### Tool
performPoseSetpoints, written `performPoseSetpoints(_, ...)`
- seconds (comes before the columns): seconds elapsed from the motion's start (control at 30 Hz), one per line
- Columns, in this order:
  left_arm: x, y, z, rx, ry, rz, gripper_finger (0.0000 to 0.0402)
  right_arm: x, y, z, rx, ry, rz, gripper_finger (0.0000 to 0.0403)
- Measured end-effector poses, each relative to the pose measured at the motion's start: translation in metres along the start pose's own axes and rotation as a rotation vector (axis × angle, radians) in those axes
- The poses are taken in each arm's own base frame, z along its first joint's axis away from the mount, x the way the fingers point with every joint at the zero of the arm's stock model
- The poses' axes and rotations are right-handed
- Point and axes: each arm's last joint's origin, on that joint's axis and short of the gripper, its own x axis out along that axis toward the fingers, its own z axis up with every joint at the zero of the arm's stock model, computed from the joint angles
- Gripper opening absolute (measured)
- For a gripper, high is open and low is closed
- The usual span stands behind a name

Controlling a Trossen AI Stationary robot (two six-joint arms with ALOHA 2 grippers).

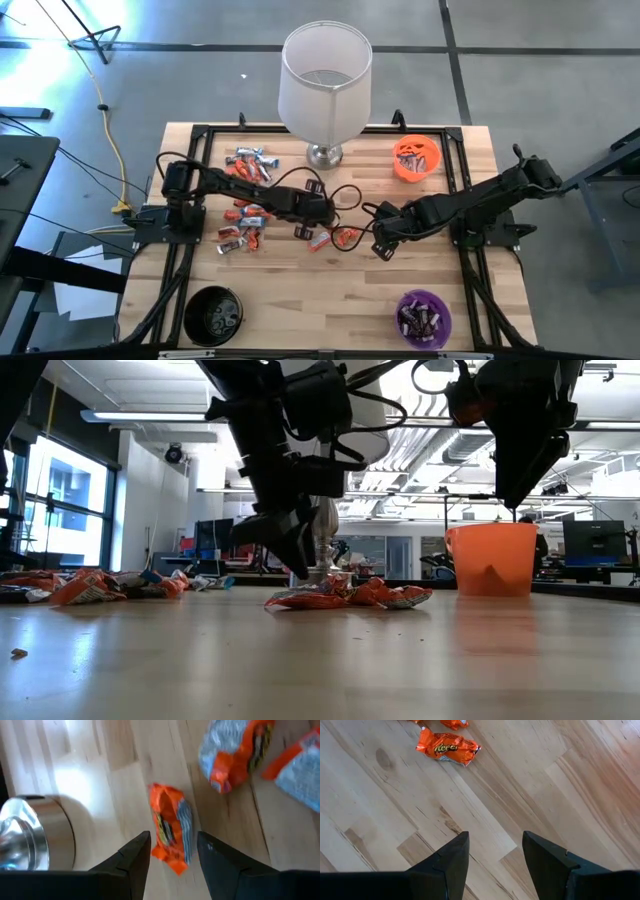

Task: Sort candy
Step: Put the orange chocolate bar into the black bucket

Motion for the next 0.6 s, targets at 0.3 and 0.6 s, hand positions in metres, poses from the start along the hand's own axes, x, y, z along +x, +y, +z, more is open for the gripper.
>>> performPoseSetpoints(0.3,0.009,0.02,-0.004,-0.099,-0.055,-0.076,0.0152,0.0,0.0,0.0,-0.002,0.0,0.0,0.018)
performPoseSetpoints(0.6,0.021,0.042,-0.017,-0.243,-0.092,-0.248,0.0152,0.0,0.0,0.0,-0.021,-0.011,-0.008,0.018)
